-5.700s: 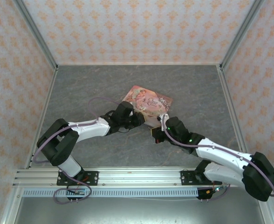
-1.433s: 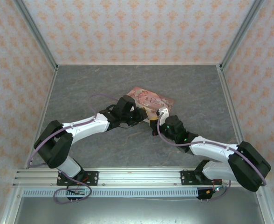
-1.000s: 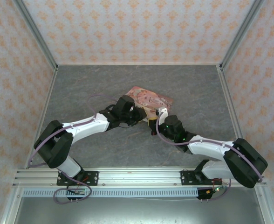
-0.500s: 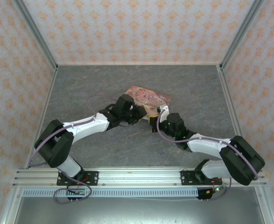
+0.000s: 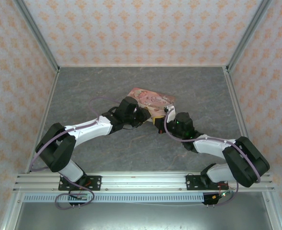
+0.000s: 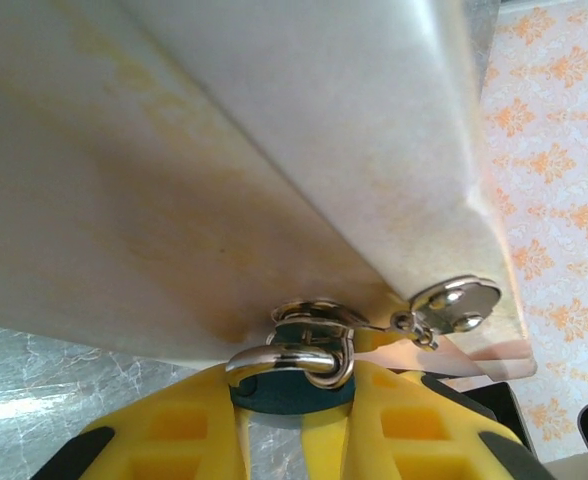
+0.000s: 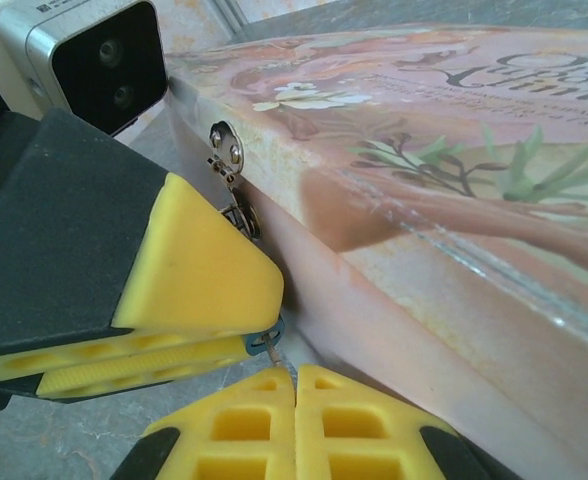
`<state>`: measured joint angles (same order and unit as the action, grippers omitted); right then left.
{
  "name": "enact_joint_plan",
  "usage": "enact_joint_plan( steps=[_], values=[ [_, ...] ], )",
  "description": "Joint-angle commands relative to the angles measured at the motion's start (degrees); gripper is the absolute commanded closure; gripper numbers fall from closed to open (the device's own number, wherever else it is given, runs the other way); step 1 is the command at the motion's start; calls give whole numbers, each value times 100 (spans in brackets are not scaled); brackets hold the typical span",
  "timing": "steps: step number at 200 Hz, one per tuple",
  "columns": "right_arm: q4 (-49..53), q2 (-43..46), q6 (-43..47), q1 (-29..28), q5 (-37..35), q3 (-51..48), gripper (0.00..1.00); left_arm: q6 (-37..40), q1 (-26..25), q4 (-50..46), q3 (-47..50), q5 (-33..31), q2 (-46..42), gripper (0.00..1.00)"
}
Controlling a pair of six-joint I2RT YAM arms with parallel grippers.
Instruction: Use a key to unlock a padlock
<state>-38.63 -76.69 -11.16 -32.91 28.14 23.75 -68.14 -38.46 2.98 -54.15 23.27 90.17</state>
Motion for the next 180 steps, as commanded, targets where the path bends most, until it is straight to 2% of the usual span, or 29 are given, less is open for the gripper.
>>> enact_joint_plan(
  steps=[1, 64, 141, 180],
  values=[
    [-408, -173, -251, 80, 50, 367, 100, 2, -215, 172, -29, 855, -21, 90],
    [-584, -507, -281, 120, -29, 442, 100, -24, -214, 214, -26, 908, -17, 90],
    [-702, -727, -500, 329, 442, 619, 100, -6, -215, 235, 11, 917, -2, 91],
    [-812, -802, -794, 327, 433, 477, 100, -6, -215, 294, 45, 847, 117, 91]
  ],
)
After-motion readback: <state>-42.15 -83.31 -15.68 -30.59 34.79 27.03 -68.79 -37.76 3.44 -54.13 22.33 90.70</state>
